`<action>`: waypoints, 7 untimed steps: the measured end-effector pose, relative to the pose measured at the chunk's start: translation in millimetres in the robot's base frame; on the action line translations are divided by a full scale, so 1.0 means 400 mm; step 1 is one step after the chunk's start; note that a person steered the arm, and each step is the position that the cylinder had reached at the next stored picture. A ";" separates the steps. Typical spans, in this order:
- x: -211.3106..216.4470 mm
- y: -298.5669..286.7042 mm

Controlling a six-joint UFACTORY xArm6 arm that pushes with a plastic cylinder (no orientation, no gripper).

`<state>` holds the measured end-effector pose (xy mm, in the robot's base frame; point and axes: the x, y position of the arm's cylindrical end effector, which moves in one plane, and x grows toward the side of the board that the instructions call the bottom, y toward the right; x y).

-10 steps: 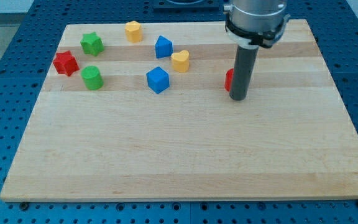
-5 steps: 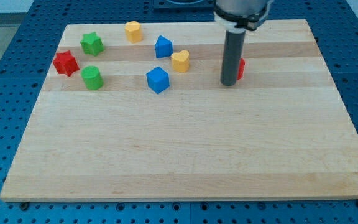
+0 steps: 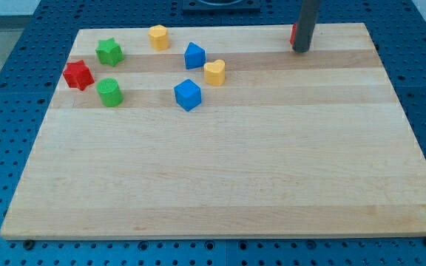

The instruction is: Place the red circle right to the yellow hexagon

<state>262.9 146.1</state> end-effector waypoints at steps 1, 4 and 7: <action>0.033 -0.069; 0.261 -0.167; 0.273 -0.399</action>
